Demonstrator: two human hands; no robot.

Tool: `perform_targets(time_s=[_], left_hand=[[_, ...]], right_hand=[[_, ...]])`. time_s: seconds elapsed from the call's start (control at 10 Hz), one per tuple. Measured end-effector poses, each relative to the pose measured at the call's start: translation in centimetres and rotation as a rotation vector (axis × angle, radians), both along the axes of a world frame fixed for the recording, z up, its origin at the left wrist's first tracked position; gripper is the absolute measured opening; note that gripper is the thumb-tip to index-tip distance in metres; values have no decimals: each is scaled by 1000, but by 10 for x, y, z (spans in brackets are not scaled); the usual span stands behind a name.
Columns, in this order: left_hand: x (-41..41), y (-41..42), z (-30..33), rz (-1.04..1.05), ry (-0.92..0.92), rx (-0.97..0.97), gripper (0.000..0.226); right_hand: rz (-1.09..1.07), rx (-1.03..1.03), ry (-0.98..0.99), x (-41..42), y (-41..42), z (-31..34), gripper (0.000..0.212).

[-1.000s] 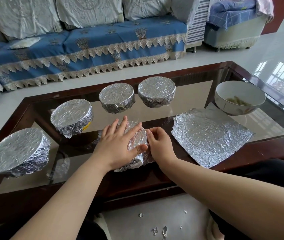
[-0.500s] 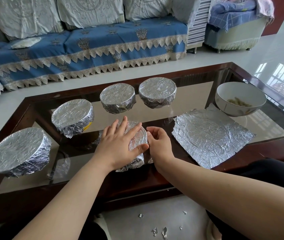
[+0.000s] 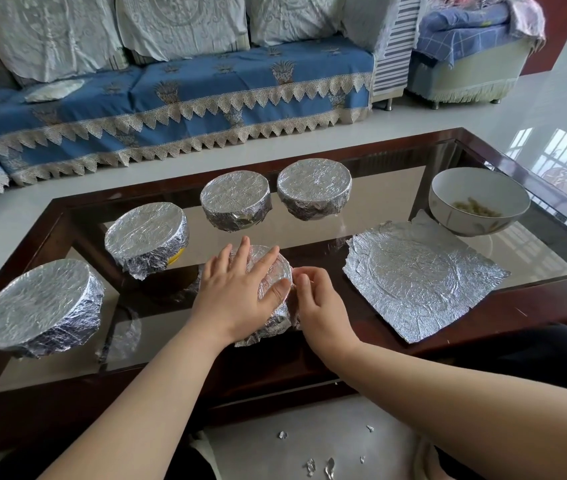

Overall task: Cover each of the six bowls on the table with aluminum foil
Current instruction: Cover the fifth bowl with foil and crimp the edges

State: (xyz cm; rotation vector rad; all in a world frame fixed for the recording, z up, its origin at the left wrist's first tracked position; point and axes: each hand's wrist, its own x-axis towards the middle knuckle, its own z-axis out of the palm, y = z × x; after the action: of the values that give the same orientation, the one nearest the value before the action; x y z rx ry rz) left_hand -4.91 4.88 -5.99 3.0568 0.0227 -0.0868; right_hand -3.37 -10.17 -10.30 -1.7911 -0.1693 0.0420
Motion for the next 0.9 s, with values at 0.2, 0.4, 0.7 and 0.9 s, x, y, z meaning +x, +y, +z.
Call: perform_targets(time_s=[0.2, 0.4, 0.7, 0.9], left_hand=[[0, -8, 0, 71, -14, 40, 61], [-1, -15, 3, 139, 6, 39, 61], [-1, -16, 5, 156, 20, 43, 62], [-1, -16, 5, 158, 16, 43, 62]], right_hand=[[119, 20, 0, -1, 0, -4, 14], [-18, 83, 3, 5, 8, -6, 8], [-132, 163, 151, 8, 14, 1, 12], [-118, 159, 167, 16, 17, 2, 8]])
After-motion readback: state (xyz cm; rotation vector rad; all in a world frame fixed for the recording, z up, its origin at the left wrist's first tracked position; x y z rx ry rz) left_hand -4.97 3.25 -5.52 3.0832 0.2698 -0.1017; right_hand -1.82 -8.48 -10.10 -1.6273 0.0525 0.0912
